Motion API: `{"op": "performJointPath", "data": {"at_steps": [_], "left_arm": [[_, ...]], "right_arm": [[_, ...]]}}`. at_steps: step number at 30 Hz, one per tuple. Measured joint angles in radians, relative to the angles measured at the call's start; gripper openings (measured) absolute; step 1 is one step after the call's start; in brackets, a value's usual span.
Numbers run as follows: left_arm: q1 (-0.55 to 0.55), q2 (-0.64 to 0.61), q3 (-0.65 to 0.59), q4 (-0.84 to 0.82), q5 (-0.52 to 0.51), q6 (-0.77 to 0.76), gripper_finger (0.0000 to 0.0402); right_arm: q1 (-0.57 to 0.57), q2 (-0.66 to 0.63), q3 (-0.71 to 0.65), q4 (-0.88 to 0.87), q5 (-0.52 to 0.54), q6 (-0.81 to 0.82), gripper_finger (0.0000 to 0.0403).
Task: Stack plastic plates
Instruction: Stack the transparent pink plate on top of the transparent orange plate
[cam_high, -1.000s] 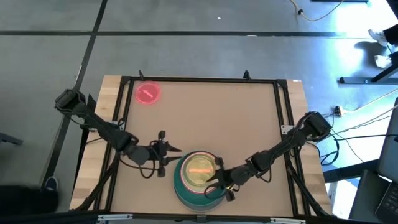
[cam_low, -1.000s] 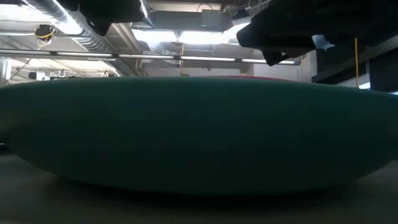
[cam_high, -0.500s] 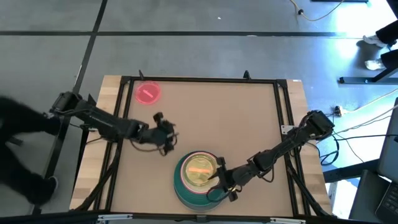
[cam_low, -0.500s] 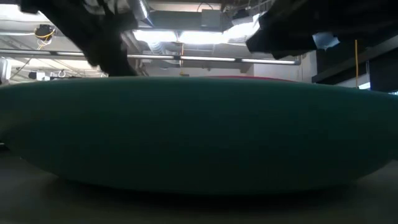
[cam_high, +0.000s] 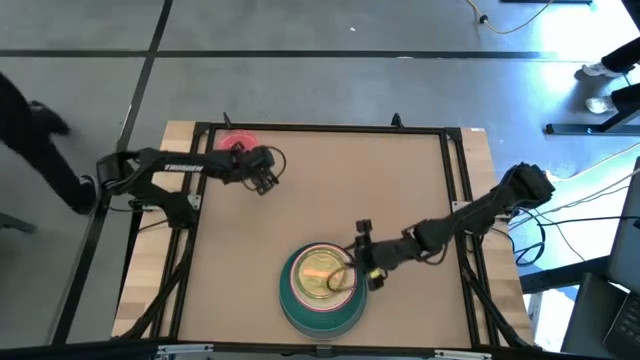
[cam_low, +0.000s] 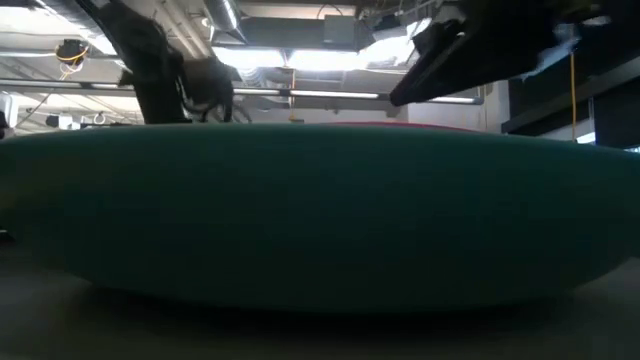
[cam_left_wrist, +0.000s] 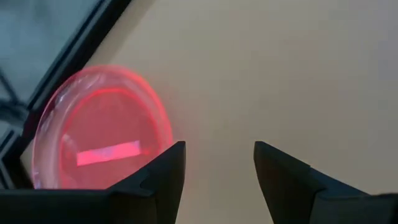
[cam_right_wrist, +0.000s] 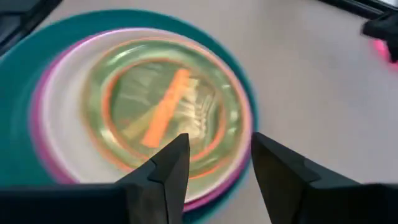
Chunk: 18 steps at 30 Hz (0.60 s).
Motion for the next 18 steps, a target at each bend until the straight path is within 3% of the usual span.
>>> {"op": "performJointPath", "data": {"at_steps": [10,18], "left_arm": [[0.198,0.155,0.000,0.103,-0.045,0.107,0.0184],[0.261,0.209,0.005,0.129,-0.032,0.151,0.0170]], "right_arm": [[-0.132,-0.011,0.001,-0.089,-0.044,-0.014,0.0166],[-0.136,-0.010,0.001,-0.090,-0.036,0.008,0.0166]]}}
